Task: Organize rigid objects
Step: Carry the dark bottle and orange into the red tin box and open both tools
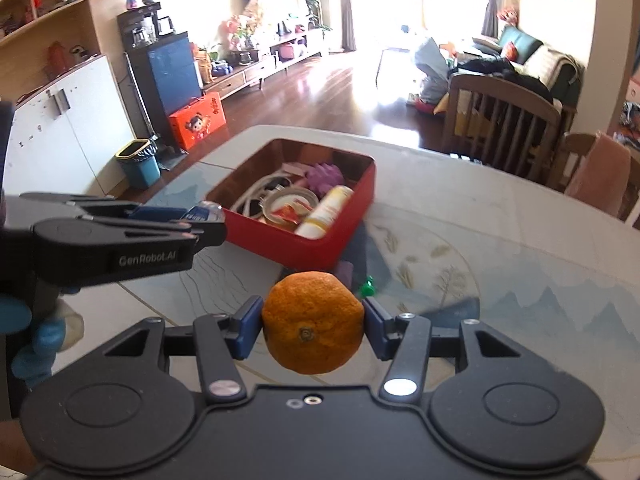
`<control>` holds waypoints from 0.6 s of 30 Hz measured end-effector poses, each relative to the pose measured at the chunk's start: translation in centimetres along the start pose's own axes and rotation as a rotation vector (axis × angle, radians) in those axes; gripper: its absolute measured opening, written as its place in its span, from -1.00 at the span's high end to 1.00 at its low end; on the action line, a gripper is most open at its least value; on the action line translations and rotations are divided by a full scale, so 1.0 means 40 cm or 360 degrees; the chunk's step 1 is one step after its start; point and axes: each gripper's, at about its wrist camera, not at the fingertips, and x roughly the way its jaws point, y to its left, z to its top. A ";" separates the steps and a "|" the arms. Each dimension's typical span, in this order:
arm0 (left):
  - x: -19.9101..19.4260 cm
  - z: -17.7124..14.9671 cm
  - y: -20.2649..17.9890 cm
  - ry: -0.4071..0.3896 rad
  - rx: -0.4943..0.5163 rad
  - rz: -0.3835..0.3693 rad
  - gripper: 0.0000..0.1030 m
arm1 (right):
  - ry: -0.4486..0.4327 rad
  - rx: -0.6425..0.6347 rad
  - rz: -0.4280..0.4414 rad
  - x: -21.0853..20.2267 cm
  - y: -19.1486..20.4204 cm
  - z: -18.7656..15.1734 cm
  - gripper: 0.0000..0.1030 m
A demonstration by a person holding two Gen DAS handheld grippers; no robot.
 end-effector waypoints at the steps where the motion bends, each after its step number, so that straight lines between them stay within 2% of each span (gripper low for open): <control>1: 0.002 0.010 0.008 0.0001 0.0005 -0.0010 0.27 | -0.0004 0.0005 0.0001 0.004 0.006 0.010 -0.02; 9: 0.069 0.095 0.090 -0.0002 0.0050 -0.0054 0.26 | 0.0000 0.0003 -0.0005 0.095 0.047 0.091 -0.02; 18: 0.223 0.195 0.191 0.0052 0.0077 -0.0119 0.26 | 0.0003 -0.0008 -0.0128 0.236 0.060 0.198 -0.02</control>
